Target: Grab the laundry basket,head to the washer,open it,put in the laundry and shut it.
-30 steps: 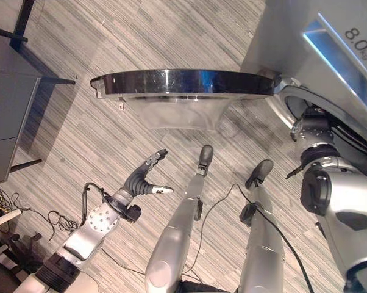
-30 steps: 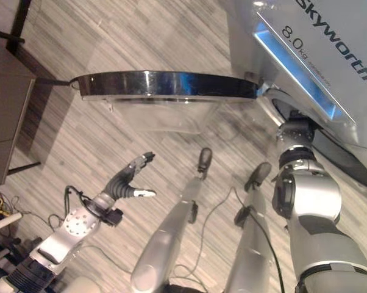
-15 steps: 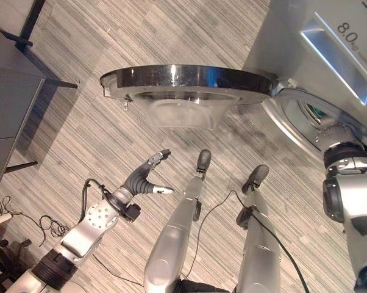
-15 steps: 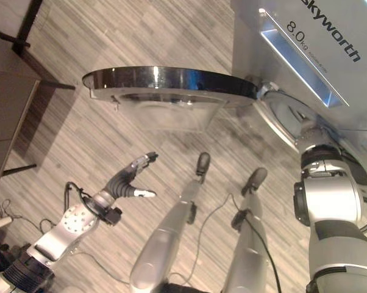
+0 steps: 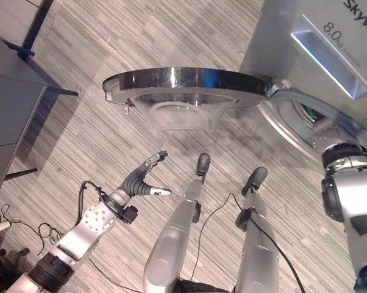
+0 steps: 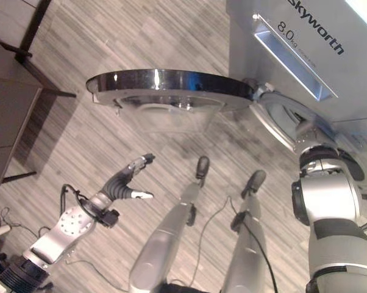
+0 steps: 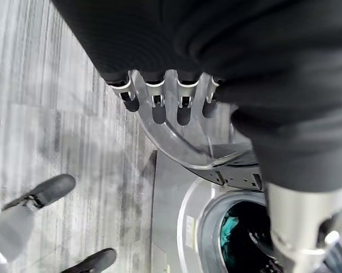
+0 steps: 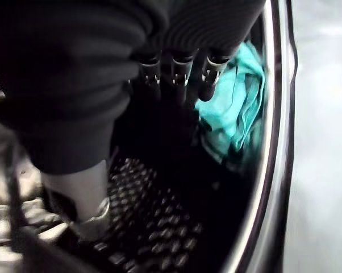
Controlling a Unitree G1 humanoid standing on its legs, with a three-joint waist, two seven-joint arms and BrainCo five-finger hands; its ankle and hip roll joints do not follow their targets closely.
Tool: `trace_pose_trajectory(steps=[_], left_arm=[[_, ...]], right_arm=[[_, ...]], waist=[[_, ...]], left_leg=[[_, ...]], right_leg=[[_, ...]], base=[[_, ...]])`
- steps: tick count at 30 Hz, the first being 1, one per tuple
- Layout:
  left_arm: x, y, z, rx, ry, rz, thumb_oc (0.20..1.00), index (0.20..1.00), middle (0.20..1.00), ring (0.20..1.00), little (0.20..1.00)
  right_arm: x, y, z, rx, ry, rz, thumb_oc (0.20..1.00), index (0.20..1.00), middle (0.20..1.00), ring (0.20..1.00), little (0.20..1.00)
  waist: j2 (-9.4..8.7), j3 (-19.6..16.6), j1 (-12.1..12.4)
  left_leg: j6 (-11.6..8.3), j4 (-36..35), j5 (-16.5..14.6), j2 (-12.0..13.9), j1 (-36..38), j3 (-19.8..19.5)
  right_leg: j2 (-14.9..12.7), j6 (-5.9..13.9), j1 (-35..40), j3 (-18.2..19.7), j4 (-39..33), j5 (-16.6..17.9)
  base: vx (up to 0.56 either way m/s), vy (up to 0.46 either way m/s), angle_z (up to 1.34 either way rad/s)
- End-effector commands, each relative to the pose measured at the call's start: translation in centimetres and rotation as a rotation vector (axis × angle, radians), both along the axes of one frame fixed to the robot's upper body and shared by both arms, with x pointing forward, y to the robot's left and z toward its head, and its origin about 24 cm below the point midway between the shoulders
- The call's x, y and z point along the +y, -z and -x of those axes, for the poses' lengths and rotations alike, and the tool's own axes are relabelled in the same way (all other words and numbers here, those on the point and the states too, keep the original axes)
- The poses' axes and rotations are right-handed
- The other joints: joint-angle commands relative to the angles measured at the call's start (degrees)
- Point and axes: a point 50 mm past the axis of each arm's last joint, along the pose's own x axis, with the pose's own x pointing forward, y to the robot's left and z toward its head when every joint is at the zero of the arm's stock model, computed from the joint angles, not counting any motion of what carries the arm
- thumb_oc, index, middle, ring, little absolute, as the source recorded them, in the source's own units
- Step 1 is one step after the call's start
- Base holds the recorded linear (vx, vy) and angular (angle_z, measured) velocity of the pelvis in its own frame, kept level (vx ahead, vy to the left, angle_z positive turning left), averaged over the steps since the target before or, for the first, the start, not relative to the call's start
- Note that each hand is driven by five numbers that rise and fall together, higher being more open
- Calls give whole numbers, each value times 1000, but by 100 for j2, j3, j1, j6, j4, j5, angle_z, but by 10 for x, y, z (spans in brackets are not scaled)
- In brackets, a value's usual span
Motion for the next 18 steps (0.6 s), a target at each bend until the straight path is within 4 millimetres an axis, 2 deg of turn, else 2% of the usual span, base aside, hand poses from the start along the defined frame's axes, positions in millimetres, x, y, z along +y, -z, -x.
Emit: trace_pose_trajectory(steps=[1, 4, 6, 9, 12, 18], left_arm=[[-1, 20, 11, 39, -32, 13, 1000, 1000, 1000, 1000, 1000], [5, 27, 17, 59, -36, -19, 1000, 1000, 1000, 1000, 1000], [11, 35, 24, 87, -46, -52, 1000, 1000, 1000, 1000, 1000], [19, 46, 31, 121, -68, -108, 1000, 1000, 1000, 1000, 1000], [27, 60, 39, 167, -81, -169, 1000, 1000, 1000, 1000, 1000], [45, 84, 53, 255, -182, -247, 1000, 1000, 1000, 1000, 1000]], right_arm=[[-33, 6, 35, -141, 52, 134, 1000, 1000, 1000, 1000, 1000], [-4, 71, 55, -46, -109, 194, 1000, 1000, 1000, 1000, 1000], [16, 105, 71, 37, -212, 244, 1000, 1000, 1000, 1000, 1000], [39, 143, 94, 126, -336, 259, 1000, 1000, 1000, 1000, 1000], [50, 179, 118, 258, -423, 288, 1000, 1000, 1000, 1000, 1000], [61, 255, 174, 572, -453, 149, 1000, 1000, 1000, 1000, 1000]], waist=[[-167, -764, -268], [-268, -828, -310], [-358, -878, -340], [-449, -977, -407], [-536, -1146, -482], [-679, -1464, -656]], left_leg=[[-392, 664, -1334, 686, 380, 215], [-351, 675, -1445, 692, 675, 242], [-316, 700, -1548, 695, 957, 294], [-261, 755, -1699, 685, 1329, 379], [-199, 789, -1872, 705, 1752, 491], [94, 915, -2138, 520, 2440, 819]], right_leg=[[113, -99, 347, -3, 263, -844], [118, -47, 718, -8, 75, -744], [113, 9, 1032, 1, -71, -640], [98, 104, 1440, 94, -277, -514], [66, 213, 1828, 196, -506, -408], [-83, 327, 2312, 377, -630, -197]], base=[[29, 34, -9], [48, 54, -10], [58, 82, -12], [64, 119, -25], [50, 138, -29], [-45, 186, -29]])
